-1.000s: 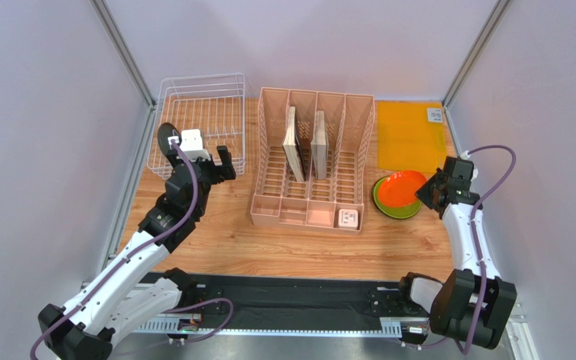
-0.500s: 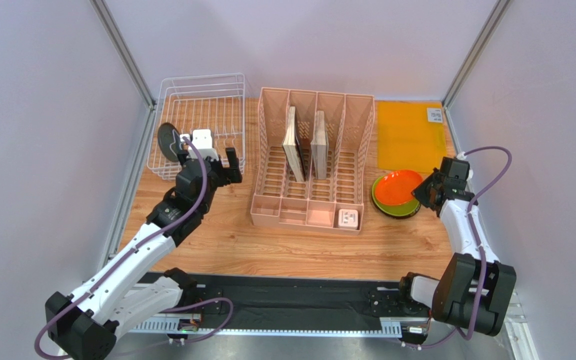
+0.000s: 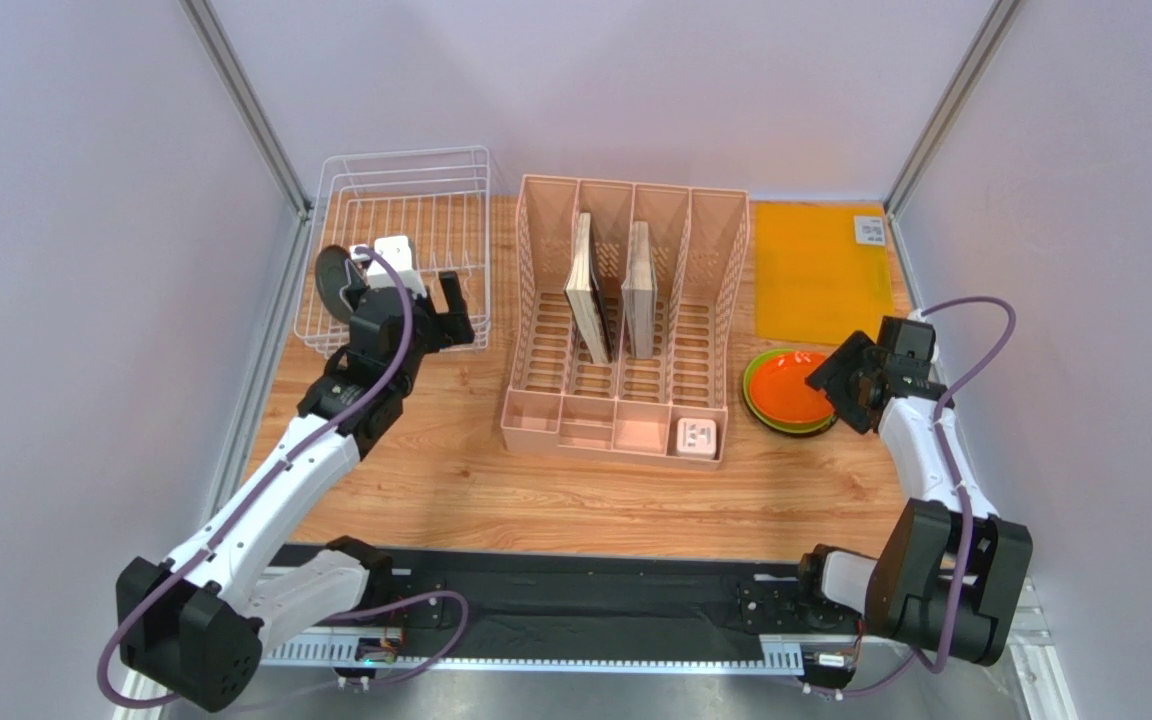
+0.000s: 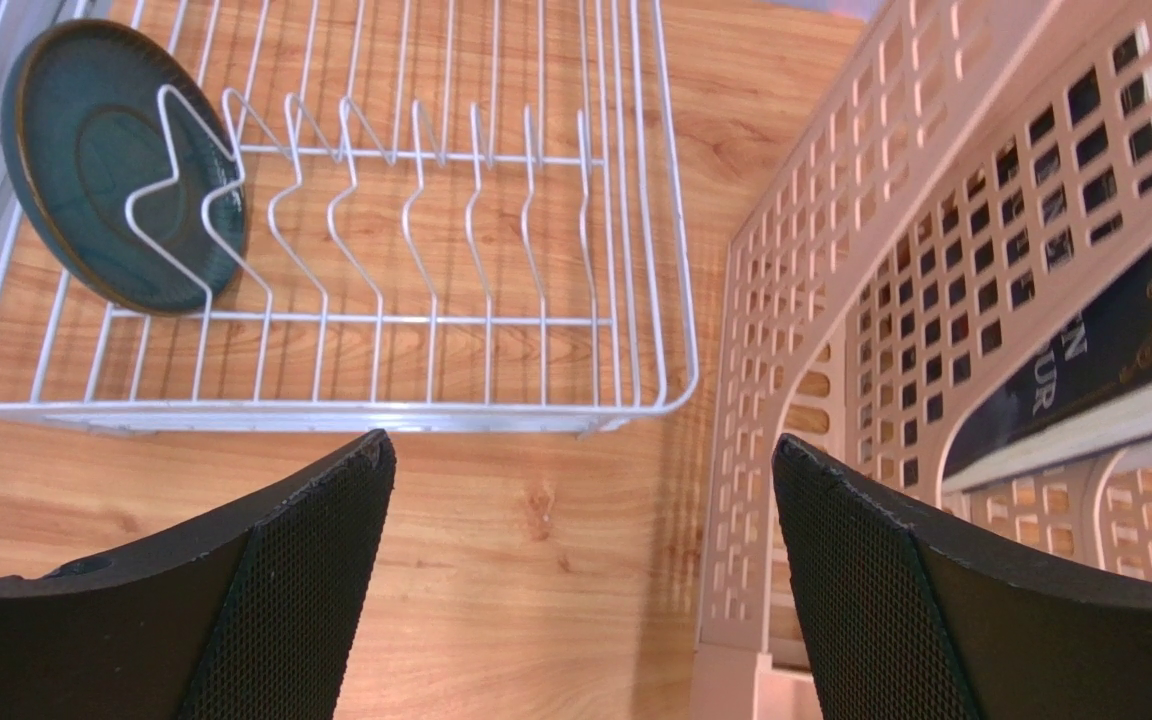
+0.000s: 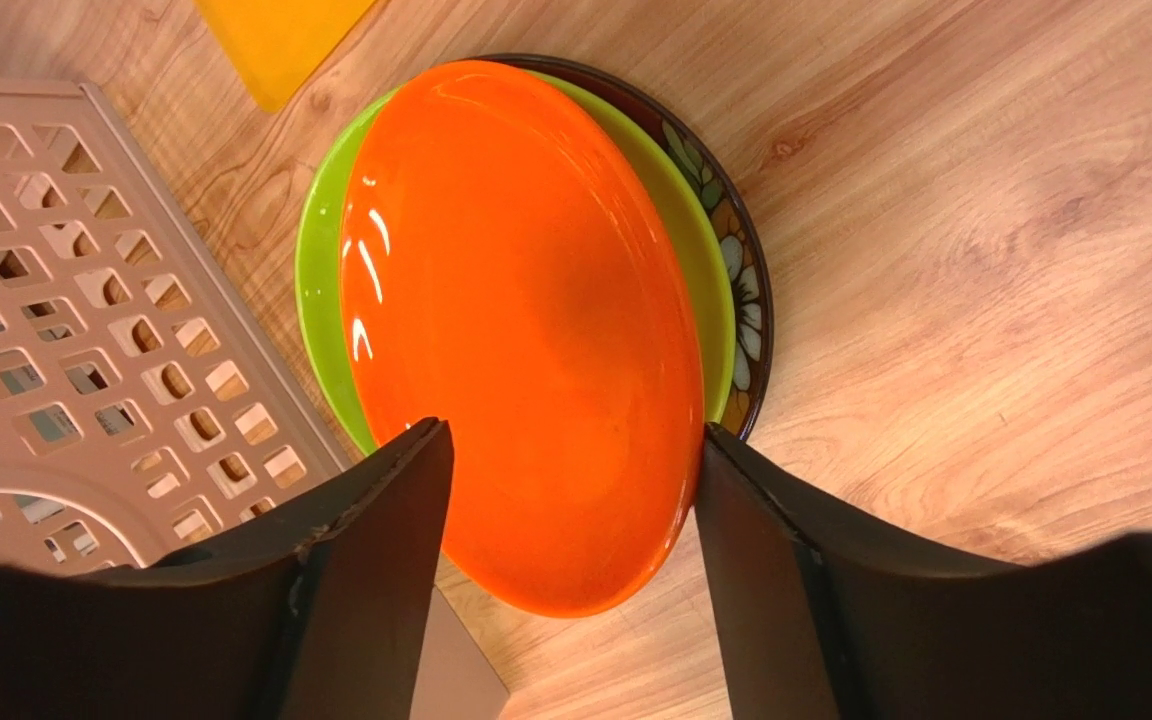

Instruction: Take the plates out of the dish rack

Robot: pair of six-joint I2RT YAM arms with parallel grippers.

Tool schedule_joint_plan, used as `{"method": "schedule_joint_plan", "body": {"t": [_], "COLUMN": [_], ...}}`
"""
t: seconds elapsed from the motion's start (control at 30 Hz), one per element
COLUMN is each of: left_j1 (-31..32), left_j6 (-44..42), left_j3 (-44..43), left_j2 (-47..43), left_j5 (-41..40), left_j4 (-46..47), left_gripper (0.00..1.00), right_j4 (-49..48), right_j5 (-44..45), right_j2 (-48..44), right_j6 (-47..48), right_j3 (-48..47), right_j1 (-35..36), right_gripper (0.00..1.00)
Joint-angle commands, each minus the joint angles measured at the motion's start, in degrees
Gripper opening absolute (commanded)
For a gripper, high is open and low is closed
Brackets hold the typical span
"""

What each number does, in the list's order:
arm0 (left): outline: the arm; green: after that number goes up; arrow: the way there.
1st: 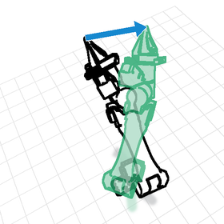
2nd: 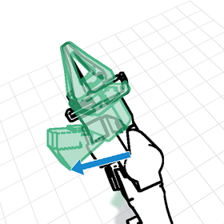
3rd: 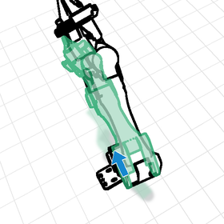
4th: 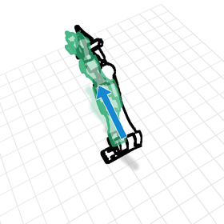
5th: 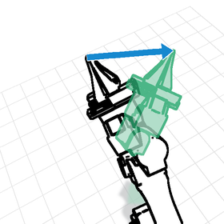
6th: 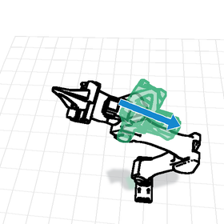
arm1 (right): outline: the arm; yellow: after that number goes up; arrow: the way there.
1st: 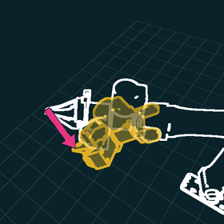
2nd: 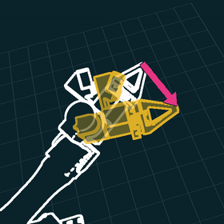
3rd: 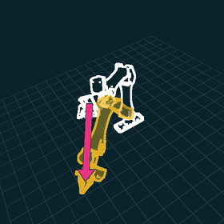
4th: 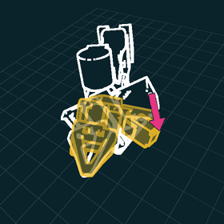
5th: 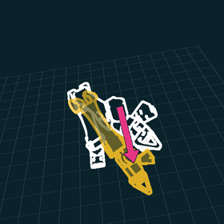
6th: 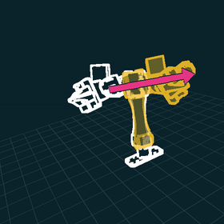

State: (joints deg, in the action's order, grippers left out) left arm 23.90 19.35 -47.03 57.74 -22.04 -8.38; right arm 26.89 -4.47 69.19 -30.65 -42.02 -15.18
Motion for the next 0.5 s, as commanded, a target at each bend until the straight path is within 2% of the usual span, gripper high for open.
{"method": "schedule_joint_plan", "body": {"t": [0.0,0.2,0.23,0.47], "left_j1": [-4.7,-13.0,-13.9,-21.7], "left_j6": [0.3,1.9,1.9,1.7], "left_j3": [-4.6,-6.1,-6.1,-9.3], "left_j2": [2.8,9.3,9.8,17.1], "left_j5": [2.6,5.5,5.8,7.4], "left_j4": [2.8,4.8,6.0,7.3], "left_gripper": [1.0,1.0,1.0,1.0], "right_j4": [0.8,4.3,4.7,9.7], "right_j5": [-1.2,0.6,2.9,10.2], "right_j2": [0.2,2.2,2.3,0.4], "right_j6": [0.3,1.1,1.3,1.6], "right_j3": [-1.4,-3.9,-4.4,-8.5], "right_j1": [0.0,0.2,0.5,2.4], "right_gripper": [0.66,0.71,0.75,0.76]}}
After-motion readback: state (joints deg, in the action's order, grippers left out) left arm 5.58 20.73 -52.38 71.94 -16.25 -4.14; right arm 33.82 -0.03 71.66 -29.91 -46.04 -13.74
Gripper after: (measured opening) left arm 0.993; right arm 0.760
